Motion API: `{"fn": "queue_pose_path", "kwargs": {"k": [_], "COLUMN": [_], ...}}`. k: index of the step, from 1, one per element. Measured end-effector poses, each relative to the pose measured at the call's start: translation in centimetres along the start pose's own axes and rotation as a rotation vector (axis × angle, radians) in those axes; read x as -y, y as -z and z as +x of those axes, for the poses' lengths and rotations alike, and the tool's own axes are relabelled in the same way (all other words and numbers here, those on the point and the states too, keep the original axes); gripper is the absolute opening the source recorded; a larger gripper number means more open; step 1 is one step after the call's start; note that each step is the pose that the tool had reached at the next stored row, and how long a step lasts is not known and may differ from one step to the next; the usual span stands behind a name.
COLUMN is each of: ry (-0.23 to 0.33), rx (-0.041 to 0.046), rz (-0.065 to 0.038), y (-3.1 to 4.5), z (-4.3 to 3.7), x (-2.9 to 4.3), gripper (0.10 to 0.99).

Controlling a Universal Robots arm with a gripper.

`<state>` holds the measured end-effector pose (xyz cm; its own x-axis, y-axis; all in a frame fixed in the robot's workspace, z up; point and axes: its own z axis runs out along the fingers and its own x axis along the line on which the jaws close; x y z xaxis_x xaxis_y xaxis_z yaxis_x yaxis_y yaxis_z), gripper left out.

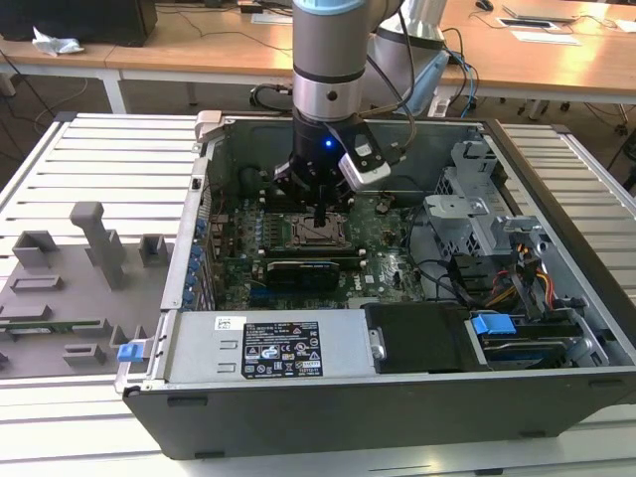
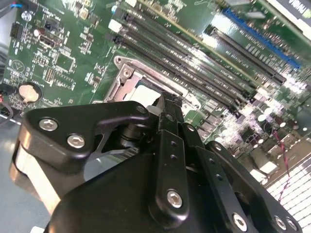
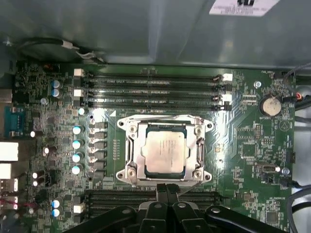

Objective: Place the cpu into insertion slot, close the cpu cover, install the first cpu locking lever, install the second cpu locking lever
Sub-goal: 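Install the second cpu locking lever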

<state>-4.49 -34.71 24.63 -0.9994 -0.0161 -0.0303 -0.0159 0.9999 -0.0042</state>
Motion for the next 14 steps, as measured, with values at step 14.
{"fn": "queue_pose_path", "kwargs": {"k": [14], "ry": [0.000], "rx": [0.0007], "rz": [-0.002], "y": [-0.30], "z": [0.65], "x": [0.76], "gripper": [0.106]}}
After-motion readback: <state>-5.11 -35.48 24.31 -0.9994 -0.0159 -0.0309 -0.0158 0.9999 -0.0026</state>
